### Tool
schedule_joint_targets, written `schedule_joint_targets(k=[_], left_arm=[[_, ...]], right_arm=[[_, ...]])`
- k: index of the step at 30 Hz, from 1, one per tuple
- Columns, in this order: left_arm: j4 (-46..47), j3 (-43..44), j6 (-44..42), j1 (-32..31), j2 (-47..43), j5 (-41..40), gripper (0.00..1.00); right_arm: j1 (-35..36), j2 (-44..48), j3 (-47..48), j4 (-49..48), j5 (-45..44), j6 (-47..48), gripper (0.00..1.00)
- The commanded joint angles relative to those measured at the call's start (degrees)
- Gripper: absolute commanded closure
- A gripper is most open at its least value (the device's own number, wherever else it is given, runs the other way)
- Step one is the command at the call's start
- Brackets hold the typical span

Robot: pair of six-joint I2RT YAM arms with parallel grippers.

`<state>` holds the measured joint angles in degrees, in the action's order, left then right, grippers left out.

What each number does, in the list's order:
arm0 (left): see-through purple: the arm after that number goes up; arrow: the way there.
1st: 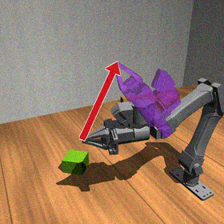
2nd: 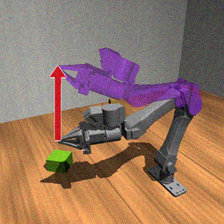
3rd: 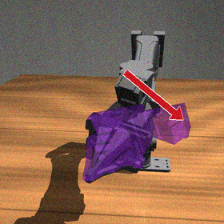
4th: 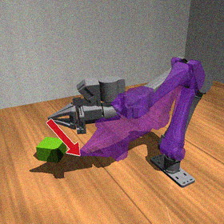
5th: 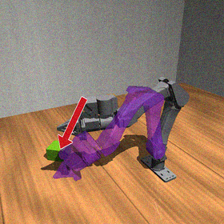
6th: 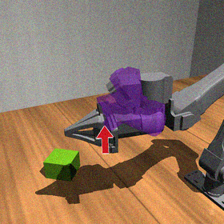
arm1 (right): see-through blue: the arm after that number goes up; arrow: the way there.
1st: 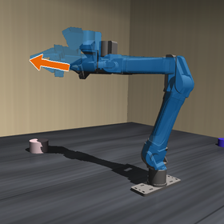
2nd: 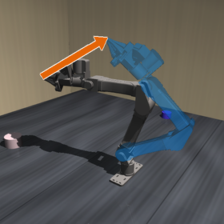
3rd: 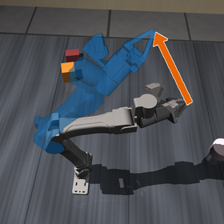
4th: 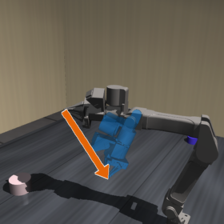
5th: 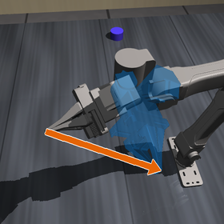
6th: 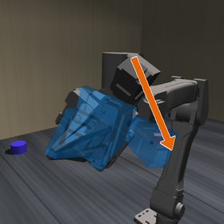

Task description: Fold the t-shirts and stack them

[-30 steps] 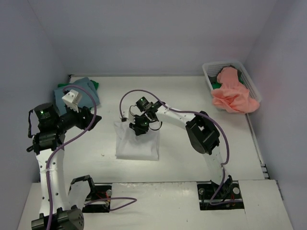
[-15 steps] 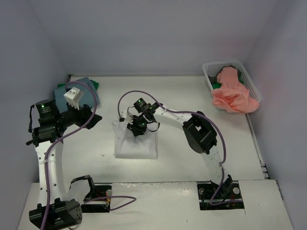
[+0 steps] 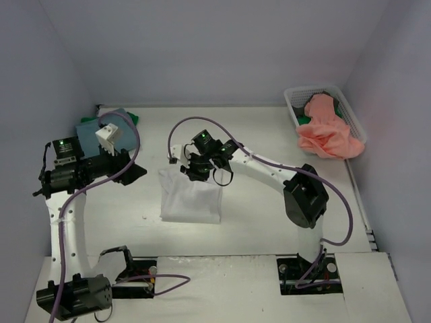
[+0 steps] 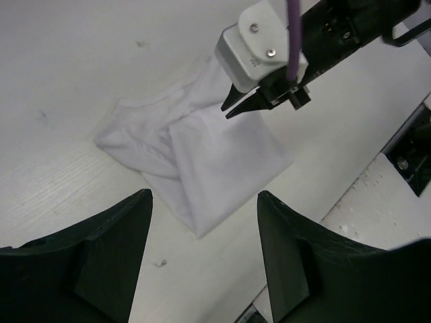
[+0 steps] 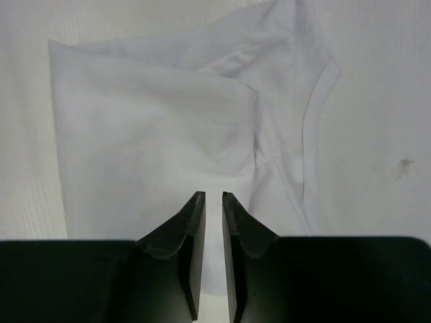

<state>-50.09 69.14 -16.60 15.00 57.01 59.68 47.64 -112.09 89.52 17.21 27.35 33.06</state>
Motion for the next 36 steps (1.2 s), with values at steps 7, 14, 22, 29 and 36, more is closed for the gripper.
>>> schedule_joint_targets(k=[7, 14, 22, 29, 36], left_arm=[[-4.50, -3.05, -2.65, -7.26, 10.99, -0.88, 0.48], [-2.65, -4.89, 0.16, -7.62, 19.53, 2.01, 0.52], [-2.03, -5.87, 2.10, -7.10, 27.26, 5.09, 0.52], [-4.23, -3.67, 1.40, -6.04, 37.80, 6.32, 0.45], [-2.31, -2.26, 2.80, -5.86, 44.58, 7.47, 0.41]], right_arm=[[5.36, 3.47, -3.12, 0.81, 0.86, -2.38, 1.00], [5.98, 0.56, -5.13, -1.56, 2.18, -3.79, 1.00], [6.33, -0.14, -8.57, -5.51, 1.39, -6.07, 1.00], [6.68, -3.57, -8.66, -6.58, -2.91, -8.01, 1.00], [2.39, -5.33, -7.52, -6.49, -4.94, -8.63, 1.00]])
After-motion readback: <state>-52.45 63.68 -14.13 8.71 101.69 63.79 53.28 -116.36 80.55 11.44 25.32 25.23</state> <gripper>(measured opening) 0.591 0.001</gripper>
